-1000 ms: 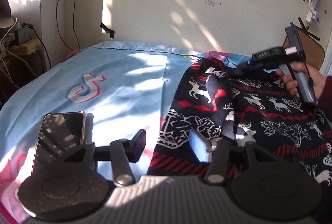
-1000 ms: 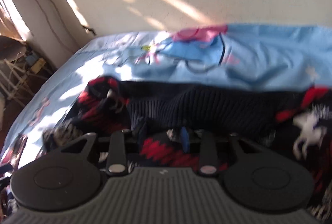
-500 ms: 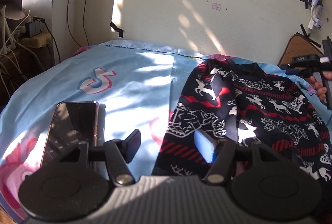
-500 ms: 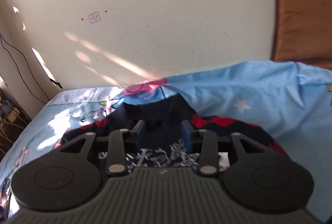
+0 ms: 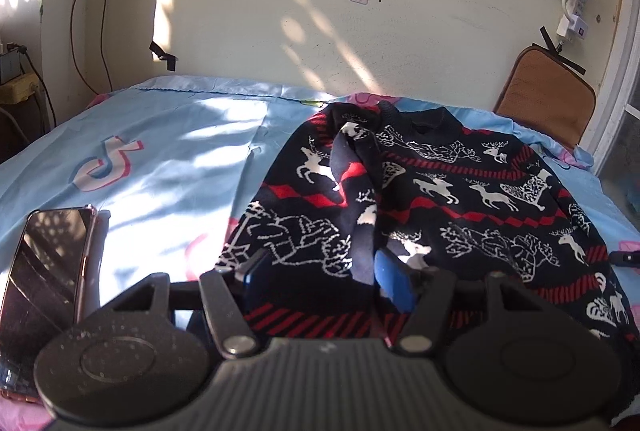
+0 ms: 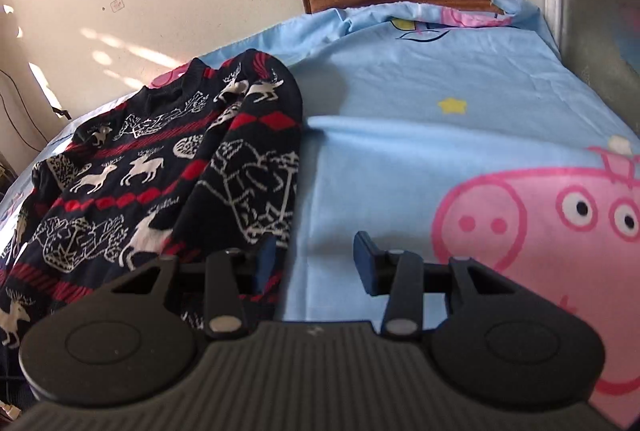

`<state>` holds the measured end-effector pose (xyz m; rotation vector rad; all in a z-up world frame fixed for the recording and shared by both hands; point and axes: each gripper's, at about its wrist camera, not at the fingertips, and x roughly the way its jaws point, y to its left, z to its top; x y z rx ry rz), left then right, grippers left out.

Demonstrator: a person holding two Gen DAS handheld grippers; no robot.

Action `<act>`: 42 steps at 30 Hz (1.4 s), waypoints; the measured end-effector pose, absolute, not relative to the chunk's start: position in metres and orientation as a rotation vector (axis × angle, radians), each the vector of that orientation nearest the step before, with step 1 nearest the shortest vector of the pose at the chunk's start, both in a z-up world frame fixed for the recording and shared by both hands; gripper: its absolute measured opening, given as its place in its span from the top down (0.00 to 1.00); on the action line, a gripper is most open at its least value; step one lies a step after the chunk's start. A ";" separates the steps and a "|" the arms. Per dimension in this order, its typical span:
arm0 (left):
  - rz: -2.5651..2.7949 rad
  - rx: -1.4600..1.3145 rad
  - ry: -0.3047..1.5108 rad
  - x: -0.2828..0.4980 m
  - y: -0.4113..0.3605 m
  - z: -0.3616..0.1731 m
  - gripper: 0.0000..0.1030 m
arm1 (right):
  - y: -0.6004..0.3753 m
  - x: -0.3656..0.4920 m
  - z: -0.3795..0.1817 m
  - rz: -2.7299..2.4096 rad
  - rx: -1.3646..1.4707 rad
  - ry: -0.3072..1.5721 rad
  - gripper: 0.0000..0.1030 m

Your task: Fold small clothes

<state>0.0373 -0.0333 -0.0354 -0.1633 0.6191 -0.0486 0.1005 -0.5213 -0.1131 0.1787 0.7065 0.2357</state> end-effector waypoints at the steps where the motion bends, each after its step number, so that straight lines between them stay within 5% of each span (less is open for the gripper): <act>1: -0.054 -0.159 0.613 0.037 -0.036 -0.033 0.43 | -0.515 0.096 -0.115 0.242 0.151 0.691 0.57; 4: -0.060 -0.153 0.597 0.035 -0.042 -0.028 0.41 | -0.497 0.083 -0.120 0.297 0.065 0.661 0.68; 7: -0.053 -0.150 0.600 0.035 -0.046 -0.027 0.41 | -0.479 0.077 -0.119 0.328 -0.026 0.638 0.90; 10: -0.044 -0.143 0.607 0.032 -0.049 -0.027 0.41 | -0.485 0.079 -0.111 0.292 -0.030 0.616 0.92; 17: 0.001 -0.124 0.602 0.024 -0.049 -0.023 0.41 | -0.553 0.127 -0.067 -0.120 -0.394 0.394 0.92; 24: 0.075 -0.104 0.580 0.004 -0.038 -0.017 0.40 | -0.588 0.203 -0.095 -0.225 -0.457 0.557 0.90; 27: 0.123 -0.095 0.596 -0.009 -0.026 -0.015 0.37 | -0.586 0.181 -0.069 -0.184 -0.308 0.459 0.70; 39: 0.140 -0.148 0.711 -0.018 -0.006 -0.040 0.33 | -0.377 0.120 -0.004 0.676 -0.121 0.470 0.65; 42: 0.132 -0.143 0.752 -0.017 -0.008 -0.049 0.42 | -0.315 0.127 -0.005 0.813 -0.173 0.486 0.62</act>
